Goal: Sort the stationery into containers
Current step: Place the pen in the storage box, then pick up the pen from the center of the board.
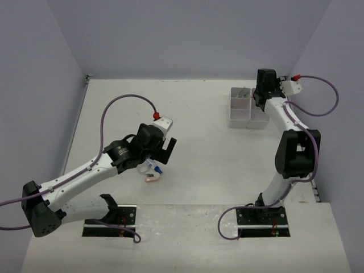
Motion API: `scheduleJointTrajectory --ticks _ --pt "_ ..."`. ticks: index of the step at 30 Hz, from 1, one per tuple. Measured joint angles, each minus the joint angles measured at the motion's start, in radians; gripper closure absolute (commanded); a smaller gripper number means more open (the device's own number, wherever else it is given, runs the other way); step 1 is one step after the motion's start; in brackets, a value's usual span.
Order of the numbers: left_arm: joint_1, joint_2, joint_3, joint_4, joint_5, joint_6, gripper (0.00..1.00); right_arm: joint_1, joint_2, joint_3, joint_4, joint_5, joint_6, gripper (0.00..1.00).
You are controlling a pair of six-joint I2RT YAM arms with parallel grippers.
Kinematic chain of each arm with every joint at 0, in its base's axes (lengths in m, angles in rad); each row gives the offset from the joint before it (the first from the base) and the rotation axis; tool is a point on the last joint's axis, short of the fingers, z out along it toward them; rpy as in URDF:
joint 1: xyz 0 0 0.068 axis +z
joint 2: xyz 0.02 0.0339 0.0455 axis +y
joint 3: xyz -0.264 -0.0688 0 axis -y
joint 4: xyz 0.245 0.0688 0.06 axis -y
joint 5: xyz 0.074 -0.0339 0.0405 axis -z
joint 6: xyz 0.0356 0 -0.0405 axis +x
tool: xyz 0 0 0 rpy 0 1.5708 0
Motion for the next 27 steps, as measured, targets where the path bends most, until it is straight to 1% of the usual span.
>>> scheduleJointTrajectory --ticks 2,3,4,6,7,10,12,19,22,24,25,27 --pt "0.0 0.011 -0.001 0.0 -0.001 0.0 0.0 -0.001 0.026 0.017 0.014 -0.005 -0.014 0.51" --pt "0.0 0.016 -0.001 0.001 -0.002 0.0 0.0 -0.002 0.037 0.021 0.02 -0.008 -0.02 0.51" --pt "0.001 0.02 -0.001 0.001 -0.004 0.0 0.0 -0.003 0.046 0.022 0.022 -0.013 -0.025 0.41" --pt "0.007 0.025 -0.001 0.001 -0.009 0.0 0.0 -0.004 0.059 0.023 0.022 -0.021 -0.044 0.3" --pt "0.015 0.029 -0.001 0.001 -0.009 0.0 0.0 -0.005 0.064 0.026 0.022 -0.025 -0.055 0.26" --pt "0.056 0.04 -0.001 0.002 -0.01 0.0 0.0 -0.005 0.071 0.037 0.03 -0.048 -0.095 0.19" --pt "0.101 0.051 -0.001 0.007 -0.007 -0.001 0.0 -0.005 0.07 0.039 0.052 -0.064 -0.127 0.17" --pt "0.257 0.12 0.001 0.018 0.02 -0.011 0.0 0.024 0.029 0.04 0.089 -0.163 -0.282 0.15" --pt "0.351 0.186 0.033 0.027 0.091 -0.021 0.0 0.099 -0.047 0.037 0.082 -0.226 -0.389 0.15" --pt "0.409 0.239 0.067 0.024 0.133 -0.023 0.0 0.164 -0.12 0.03 0.08 -0.303 -0.441 0.15" --pt "0.425 0.276 0.095 0.022 0.153 -0.019 0.0 0.192 -0.169 0.011 0.081 -0.368 -0.463 0.13" --pt "0.444 0.365 0.155 0.026 0.183 -0.007 0.03 0.229 -0.275 -0.047 0.09 -0.509 -0.498 0.02"
